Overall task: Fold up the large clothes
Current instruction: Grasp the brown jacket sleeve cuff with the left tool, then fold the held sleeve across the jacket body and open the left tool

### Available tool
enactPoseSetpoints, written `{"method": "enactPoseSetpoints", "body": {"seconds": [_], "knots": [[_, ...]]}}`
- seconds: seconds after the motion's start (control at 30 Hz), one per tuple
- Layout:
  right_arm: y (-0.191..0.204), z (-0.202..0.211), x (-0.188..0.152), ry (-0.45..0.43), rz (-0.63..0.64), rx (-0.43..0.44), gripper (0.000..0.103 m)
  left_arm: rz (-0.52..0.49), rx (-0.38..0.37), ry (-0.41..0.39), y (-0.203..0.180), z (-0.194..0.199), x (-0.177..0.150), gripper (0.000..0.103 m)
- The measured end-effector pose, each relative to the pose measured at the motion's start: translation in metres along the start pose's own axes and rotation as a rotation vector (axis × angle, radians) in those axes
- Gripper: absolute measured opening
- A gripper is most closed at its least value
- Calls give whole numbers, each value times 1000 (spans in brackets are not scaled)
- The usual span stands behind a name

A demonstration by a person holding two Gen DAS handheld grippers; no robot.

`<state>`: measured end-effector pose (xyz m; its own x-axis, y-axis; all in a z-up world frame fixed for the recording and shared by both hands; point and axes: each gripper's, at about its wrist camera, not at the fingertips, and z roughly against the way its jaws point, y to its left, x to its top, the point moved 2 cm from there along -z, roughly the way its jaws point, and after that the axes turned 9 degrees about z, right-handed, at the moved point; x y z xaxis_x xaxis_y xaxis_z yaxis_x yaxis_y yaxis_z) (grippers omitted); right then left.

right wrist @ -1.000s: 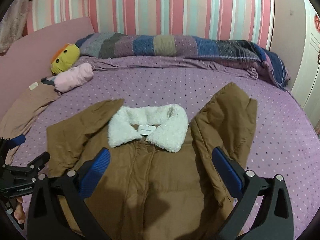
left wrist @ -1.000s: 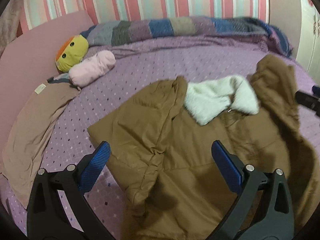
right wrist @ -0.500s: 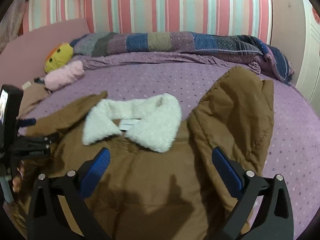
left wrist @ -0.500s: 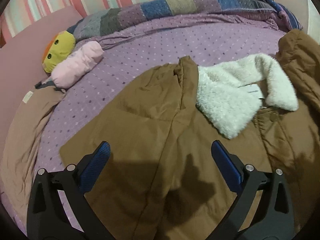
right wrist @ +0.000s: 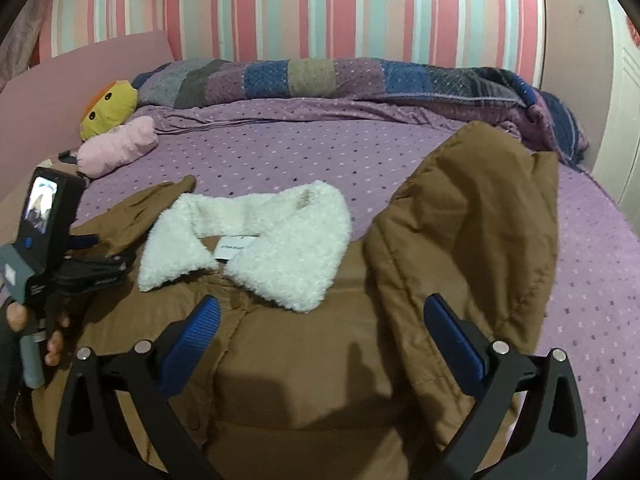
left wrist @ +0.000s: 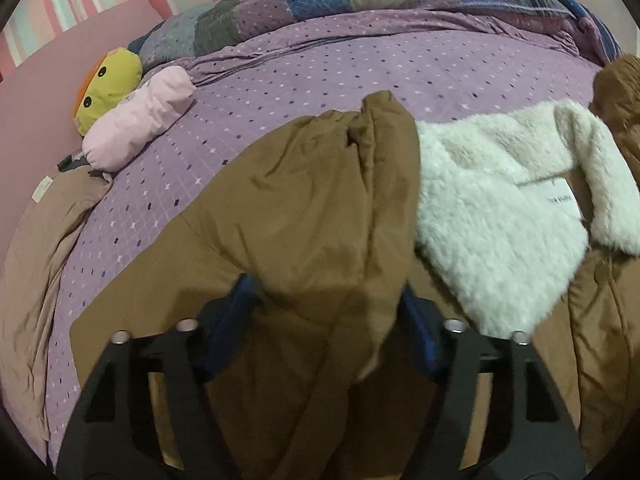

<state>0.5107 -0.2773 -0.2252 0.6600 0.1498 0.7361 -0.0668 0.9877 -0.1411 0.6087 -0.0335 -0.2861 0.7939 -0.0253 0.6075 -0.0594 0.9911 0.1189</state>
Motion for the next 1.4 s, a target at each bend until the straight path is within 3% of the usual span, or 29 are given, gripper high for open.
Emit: {"method": "enactPoseSetpoints", "body": {"seconds": [0.03, 0.2, 0.27, 0.33, 0.67, 0.77, 0.97, 1.13, 1.23, 1.4], "knots": [[2, -1, 0, 0, 6, 1, 102, 14, -18, 1, 2, -1, 2, 59], [8, -5, -1, 1, 32, -21, 102, 82, -81, -9, 15, 0, 9, 26], [8, -7, -2, 6, 27, -12, 102, 94, -139, -7, 19, 8, 7, 19], [8, -9, -3, 13, 22, -10, 102, 75, -179, -21, 19, 21, 2, 17], [0, -1, -2, -17, -18, -4, 101, -85, -227, -131, -5, 90, -54, 9], [-1, 0, -2, -11, -14, -15, 101, -125, -308, -138, -11, 115, -69, 8], [-16, 13, -2, -14, -34, -48, 102, -201, -394, -120, -30, 139, -100, 8], [-31, 3, -7, 22, -92, -28, 102, -176, -370, -41, -27, 109, -108, 12], [-27, -9, -10, 44, -87, -15, 102, -170, -360, -43, -27, 105, -107, 17], [-14, -26, -14, 80, -52, -10, 101, -165, -333, -56, -30, 110, -110, 56]]}}
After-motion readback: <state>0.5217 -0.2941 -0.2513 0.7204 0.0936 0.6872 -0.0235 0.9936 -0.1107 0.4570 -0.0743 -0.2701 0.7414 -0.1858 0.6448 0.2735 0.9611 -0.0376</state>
